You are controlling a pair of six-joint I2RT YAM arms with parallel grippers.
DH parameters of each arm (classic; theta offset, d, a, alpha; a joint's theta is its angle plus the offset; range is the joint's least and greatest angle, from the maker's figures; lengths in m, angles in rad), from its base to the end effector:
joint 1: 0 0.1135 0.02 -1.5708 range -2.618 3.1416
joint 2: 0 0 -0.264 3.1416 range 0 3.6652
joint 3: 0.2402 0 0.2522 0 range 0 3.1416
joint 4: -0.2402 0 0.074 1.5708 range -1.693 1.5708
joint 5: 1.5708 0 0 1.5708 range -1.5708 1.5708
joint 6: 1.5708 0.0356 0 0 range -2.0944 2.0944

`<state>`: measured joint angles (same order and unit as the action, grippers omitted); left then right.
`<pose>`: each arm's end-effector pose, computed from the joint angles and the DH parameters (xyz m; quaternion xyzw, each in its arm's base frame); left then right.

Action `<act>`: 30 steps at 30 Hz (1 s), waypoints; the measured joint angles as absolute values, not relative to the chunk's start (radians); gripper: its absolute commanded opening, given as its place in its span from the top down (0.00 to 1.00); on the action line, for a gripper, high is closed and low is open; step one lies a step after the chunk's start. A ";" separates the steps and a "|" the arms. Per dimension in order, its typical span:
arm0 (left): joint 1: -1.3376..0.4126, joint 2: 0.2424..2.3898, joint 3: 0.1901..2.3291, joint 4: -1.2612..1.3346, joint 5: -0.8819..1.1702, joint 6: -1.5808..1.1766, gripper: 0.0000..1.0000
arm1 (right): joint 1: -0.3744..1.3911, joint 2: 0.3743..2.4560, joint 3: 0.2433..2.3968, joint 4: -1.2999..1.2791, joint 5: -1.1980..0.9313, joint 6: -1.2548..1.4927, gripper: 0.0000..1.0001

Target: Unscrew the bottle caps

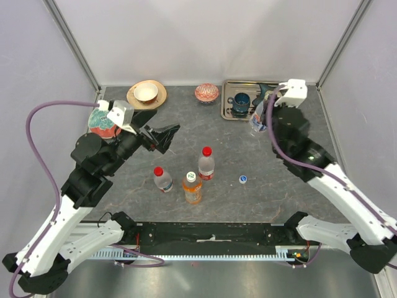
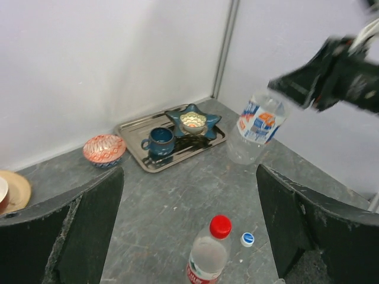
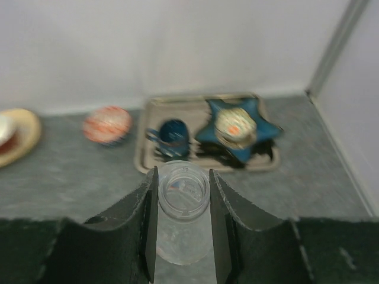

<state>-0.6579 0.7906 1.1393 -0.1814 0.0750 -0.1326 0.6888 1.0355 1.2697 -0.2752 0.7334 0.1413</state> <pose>0.1186 -0.0950 0.4595 0.1952 0.6155 -0.3162 0.6950 0.1773 0.1151 0.4517 0.0570 0.7155 0.0240 0.6958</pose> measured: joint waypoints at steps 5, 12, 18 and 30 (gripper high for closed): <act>-0.658 0.726 1.076 -0.192 0.001 -0.133 0.04 | 0.585 1.147 1.089 -0.213 0.807 0.144 1.00; -0.658 0.675 1.017 -0.238 -0.052 -0.134 0.00 | 0.509 1.287 1.042 -0.068 0.814 0.191 1.00; -0.658 0.630 0.982 -0.263 -0.078 -0.134 0.00 | 0.417 1.429 1.034 0.031 0.843 0.242 1.00; -0.658 0.637 0.974 -0.275 -0.078 -0.133 0.00 | 0.329 1.555 1.032 0.116 0.857 0.270 1.00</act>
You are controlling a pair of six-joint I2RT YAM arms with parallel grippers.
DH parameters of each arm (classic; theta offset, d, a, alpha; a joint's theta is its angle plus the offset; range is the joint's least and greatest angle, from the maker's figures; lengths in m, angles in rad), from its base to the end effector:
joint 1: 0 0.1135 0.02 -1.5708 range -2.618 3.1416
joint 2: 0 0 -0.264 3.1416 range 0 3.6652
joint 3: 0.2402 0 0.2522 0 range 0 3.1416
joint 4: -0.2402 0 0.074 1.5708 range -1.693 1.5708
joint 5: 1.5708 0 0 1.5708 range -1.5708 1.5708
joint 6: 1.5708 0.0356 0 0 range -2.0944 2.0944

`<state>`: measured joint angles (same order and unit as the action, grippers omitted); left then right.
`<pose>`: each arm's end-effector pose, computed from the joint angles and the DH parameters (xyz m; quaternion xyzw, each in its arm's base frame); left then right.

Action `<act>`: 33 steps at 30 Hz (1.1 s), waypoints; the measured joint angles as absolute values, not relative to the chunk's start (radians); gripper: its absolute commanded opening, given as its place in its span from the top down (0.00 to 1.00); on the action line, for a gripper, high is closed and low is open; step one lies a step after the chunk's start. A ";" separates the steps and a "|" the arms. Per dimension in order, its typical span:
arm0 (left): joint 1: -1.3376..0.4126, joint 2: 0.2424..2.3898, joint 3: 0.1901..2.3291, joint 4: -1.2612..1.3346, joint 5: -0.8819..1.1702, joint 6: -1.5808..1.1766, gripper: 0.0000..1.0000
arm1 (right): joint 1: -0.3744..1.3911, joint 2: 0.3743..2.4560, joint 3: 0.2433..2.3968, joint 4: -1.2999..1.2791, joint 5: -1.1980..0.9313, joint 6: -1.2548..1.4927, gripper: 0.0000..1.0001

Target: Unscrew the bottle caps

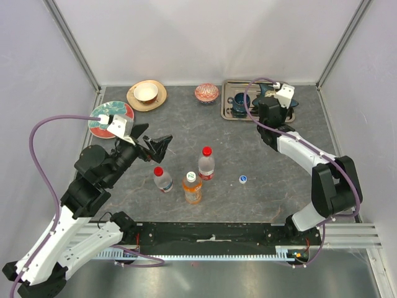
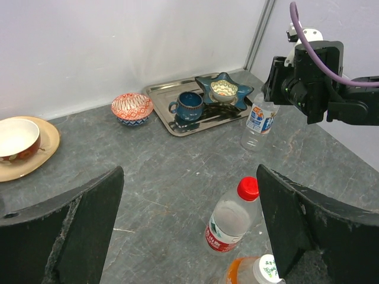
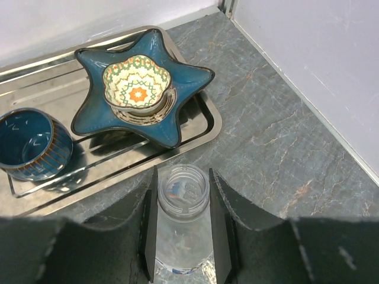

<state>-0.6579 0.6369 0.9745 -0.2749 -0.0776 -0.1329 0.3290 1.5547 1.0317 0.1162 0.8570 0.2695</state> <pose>0.1032 -0.0763 0.4151 0.1502 0.6680 -0.2560 0.6824 0.3374 0.0867 0.2686 0.2057 0.7663 -0.1843 0.5801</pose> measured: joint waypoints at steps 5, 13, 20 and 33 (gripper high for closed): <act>-0.658 0.655 0.974 -0.279 -0.077 -0.133 0.00 | 0.320 1.591 1.054 0.143 0.871 0.274 1.00; -0.658 0.664 0.974 -0.280 -0.076 -0.133 0.00 | 0.317 1.613 1.072 0.160 0.873 0.276 1.00; -0.658 0.665 0.962 -0.275 -0.069 -0.133 0.01 | 0.317 1.607 1.070 0.163 0.857 0.276 1.00; -0.658 0.662 0.941 -0.274 -0.050 -0.140 0.00 | 0.333 1.601 1.049 0.190 0.839 0.267 0.77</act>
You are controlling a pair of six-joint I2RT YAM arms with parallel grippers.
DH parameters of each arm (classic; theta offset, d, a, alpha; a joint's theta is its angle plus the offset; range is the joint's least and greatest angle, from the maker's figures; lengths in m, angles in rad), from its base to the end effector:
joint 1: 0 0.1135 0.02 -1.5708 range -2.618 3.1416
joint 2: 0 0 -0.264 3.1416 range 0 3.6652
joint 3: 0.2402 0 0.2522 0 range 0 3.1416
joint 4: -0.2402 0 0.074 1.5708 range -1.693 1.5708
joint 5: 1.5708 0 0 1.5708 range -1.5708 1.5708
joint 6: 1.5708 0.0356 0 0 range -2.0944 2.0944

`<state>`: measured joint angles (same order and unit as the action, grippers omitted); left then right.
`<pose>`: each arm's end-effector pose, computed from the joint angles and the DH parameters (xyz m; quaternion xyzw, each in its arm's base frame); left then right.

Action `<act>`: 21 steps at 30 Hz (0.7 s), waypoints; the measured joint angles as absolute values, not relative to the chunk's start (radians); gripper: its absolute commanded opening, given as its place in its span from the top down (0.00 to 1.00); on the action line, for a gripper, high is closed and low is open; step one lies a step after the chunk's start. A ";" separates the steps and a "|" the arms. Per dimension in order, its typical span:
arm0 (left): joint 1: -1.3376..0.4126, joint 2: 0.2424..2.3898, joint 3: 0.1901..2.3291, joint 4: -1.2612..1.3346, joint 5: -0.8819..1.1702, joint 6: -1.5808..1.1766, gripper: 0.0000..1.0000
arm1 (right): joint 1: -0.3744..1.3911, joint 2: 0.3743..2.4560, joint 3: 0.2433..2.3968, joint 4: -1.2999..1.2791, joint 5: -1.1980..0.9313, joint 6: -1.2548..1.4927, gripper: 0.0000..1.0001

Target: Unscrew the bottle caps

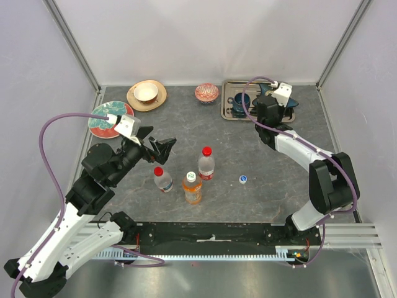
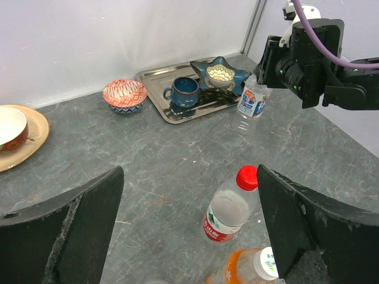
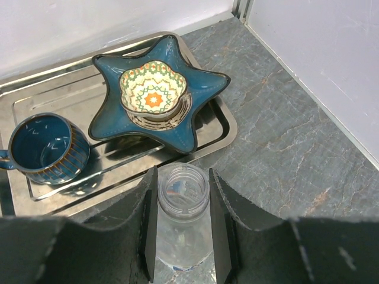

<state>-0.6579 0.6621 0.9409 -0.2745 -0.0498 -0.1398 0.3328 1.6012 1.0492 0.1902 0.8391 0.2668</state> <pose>0.1121 -0.0844 0.4014 0.1636 0.6863 -0.2589 0.6596 0.3484 0.0924 0.2654 0.2066 0.7587 -0.1669 0.5949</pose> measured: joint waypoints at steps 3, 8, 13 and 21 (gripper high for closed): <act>-0.658 0.659 0.941 -0.274 -0.047 -0.140 0.00 | 0.341 1.590 1.049 0.161 0.834 0.272 0.70; -0.658 0.658 0.941 -0.274 -0.043 -0.140 0.00 | 0.349 1.570 1.049 0.113 0.823 0.287 0.62; -0.658 0.652 0.941 -0.274 -0.042 -0.141 0.00 | 0.356 1.558 1.049 0.081 0.812 0.296 0.55; -0.658 0.653 0.940 -0.274 -0.028 -0.141 0.00 | 0.358 1.552 1.050 0.044 0.790 0.323 0.43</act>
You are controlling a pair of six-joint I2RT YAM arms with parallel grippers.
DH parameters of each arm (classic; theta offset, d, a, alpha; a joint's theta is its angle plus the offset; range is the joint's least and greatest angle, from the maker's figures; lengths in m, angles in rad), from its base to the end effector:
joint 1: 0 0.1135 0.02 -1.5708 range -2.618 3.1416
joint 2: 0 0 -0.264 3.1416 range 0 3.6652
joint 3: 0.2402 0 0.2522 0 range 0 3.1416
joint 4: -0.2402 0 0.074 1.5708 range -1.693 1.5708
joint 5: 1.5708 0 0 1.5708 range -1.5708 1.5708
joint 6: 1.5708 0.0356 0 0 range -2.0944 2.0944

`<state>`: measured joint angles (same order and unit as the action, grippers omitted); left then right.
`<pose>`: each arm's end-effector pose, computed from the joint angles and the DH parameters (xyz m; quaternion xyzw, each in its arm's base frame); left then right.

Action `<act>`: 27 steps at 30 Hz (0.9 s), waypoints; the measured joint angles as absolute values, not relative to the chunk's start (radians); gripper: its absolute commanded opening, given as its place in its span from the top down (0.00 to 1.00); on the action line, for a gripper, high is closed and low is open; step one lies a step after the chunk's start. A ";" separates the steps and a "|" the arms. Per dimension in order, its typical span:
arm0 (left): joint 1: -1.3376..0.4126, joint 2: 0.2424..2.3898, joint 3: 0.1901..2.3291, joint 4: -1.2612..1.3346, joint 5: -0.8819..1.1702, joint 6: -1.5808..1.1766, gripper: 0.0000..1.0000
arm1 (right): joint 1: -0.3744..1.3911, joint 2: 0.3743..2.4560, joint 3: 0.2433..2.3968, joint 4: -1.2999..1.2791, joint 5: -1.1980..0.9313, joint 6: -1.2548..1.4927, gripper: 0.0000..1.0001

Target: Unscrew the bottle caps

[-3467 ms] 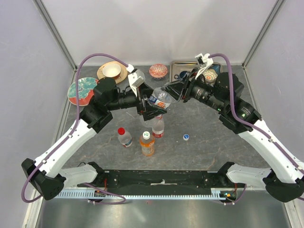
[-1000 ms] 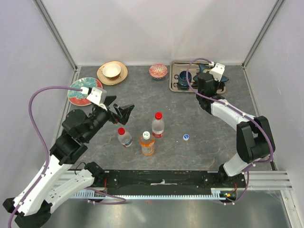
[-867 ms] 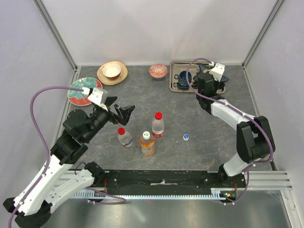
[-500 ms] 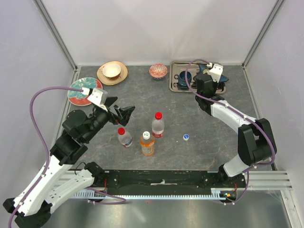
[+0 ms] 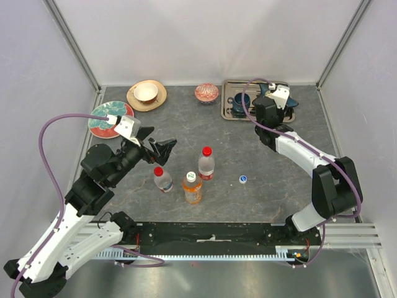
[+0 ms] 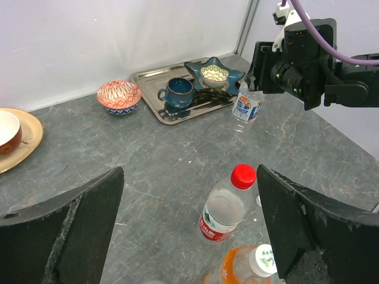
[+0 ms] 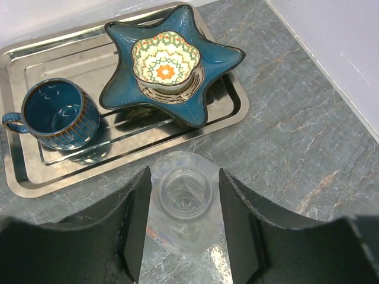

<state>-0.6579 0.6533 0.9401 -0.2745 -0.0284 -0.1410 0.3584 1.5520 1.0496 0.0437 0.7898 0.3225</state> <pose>0.1098 -0.0835 0.4022 0.1698 0.6819 -0.2675 0.6593 0.3342 0.0982 0.2682 0.1890 0.7875 -0.1453 0.5684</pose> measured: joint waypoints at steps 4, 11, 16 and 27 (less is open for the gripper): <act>-0.658 0.656 0.940 -0.274 -0.022 -0.142 0.00 | 0.358 1.552 1.054 0.025 0.783 0.327 0.41; -0.658 0.661 0.940 -0.274 -0.019 -0.150 0.01 | 0.358 1.546 1.065 -0.022 0.759 0.339 0.32; -0.658 0.661 0.940 -0.274 -0.017 -0.159 0.00 | 0.358 1.532 1.066 -0.060 0.750 0.338 0.28; -0.658 0.661 0.940 -0.274 -0.017 -0.167 0.00 | 0.358 1.508 1.073 -0.099 0.733 0.338 0.22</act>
<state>-0.6579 0.6605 0.9401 -0.2745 -0.0166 -0.1673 0.3584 1.5078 1.0733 -0.0994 0.7334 0.3378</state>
